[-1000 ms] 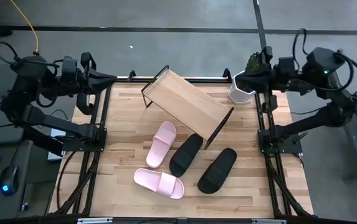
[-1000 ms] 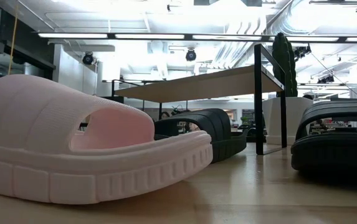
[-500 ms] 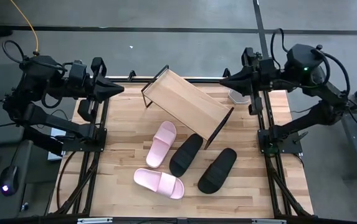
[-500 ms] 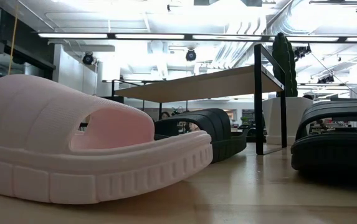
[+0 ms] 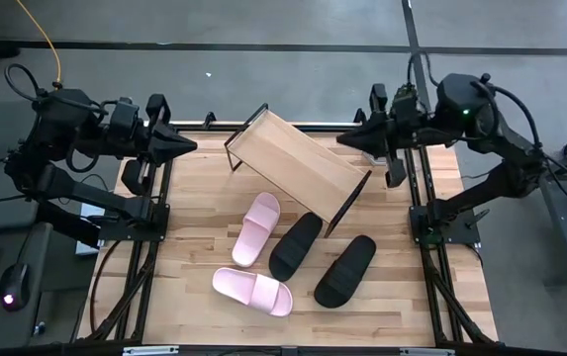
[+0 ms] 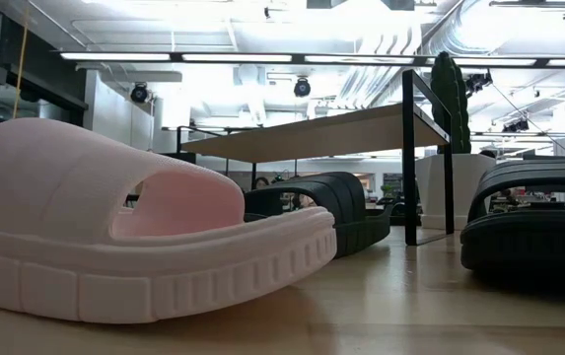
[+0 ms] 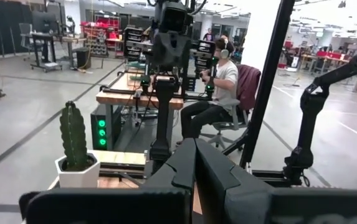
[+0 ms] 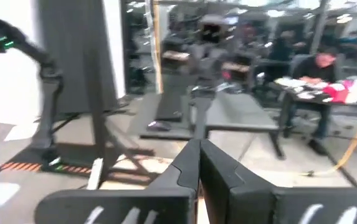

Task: Pick and place slides into the shelf
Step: Put the right black slipper on the shelf

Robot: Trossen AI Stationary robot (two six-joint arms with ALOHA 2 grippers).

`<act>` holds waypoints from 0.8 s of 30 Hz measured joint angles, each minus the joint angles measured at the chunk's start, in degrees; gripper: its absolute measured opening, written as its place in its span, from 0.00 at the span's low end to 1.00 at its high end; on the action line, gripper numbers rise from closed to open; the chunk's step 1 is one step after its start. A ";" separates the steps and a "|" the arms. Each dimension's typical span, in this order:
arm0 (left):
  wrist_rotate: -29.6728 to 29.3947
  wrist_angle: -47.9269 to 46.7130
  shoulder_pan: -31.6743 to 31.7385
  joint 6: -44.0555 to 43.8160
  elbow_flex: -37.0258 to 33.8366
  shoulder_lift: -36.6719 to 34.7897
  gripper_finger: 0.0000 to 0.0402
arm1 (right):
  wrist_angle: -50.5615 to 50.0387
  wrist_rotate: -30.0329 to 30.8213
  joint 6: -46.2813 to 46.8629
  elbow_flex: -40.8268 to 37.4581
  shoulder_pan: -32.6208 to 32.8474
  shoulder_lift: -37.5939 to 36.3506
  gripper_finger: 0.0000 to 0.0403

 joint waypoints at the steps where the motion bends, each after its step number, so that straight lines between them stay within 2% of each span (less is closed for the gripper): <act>1: -0.01 -0.08 0.01 -0.40 0.00 0.00 0.00 | 0.12 -0.17 -0.01 0.00 0.44 0.31 0.00; 12: -0.02 -2.90 0.01 -0.67 0.00 0.00 0.00 | -5.06 2.29 -0.47 -0.04 7.74 2.33 0.00; 19: -0.02 -2.47 0.01 -0.82 0.00 -0.04 0.00 | -10.70 9.51 -3.13 -0.02 13.77 4.79 0.00; 24: -0.02 -2.53 0.01 -1.03 0.00 -0.02 0.00 | -12.13 15.50 -1.51 -0.02 18.28 7.67 0.00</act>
